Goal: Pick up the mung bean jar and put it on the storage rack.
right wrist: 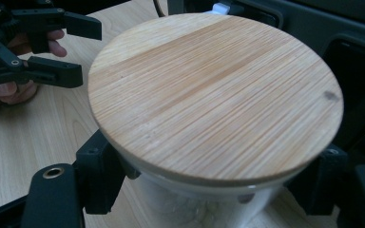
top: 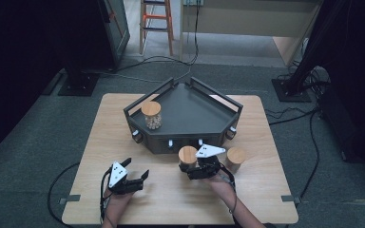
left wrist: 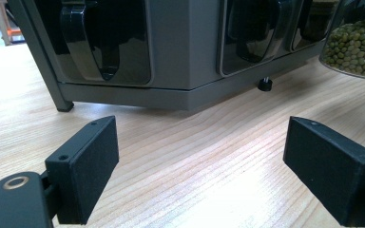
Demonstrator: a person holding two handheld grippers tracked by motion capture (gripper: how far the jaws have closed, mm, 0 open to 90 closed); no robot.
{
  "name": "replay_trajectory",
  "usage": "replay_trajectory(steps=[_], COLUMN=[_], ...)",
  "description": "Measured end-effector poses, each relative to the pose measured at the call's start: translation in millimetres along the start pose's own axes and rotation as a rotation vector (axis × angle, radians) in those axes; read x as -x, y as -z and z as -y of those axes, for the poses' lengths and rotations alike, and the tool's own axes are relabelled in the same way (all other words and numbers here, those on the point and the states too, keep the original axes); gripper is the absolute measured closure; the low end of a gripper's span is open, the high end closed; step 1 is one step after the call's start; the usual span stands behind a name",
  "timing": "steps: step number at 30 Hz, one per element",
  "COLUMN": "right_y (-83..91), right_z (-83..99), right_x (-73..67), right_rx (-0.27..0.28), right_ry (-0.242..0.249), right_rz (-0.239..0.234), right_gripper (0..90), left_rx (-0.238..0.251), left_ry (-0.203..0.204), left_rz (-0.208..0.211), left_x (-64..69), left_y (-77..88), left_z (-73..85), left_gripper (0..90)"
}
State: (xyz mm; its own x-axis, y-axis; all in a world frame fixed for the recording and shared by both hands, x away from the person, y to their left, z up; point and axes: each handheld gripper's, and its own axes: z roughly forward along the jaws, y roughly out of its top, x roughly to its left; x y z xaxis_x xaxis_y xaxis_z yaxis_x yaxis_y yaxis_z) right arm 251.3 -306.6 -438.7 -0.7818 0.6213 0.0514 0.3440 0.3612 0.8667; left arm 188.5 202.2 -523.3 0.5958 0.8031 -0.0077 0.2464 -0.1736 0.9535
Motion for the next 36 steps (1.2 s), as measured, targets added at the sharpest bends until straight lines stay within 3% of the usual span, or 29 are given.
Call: replay_trajectory(steps=[36], right_y=[6.0], right_z=[-24.6], right_x=[11.3], right_rx=[0.021], right_ry=[-0.016], right_rz=[0.0], right_gripper=[25.3], left_rx=[-0.012], left_ry=[0.012], left_rz=[-0.008], left_x=[0.4], left_y=[-1.1], left_z=[-2.2], left_gripper=[11.4])
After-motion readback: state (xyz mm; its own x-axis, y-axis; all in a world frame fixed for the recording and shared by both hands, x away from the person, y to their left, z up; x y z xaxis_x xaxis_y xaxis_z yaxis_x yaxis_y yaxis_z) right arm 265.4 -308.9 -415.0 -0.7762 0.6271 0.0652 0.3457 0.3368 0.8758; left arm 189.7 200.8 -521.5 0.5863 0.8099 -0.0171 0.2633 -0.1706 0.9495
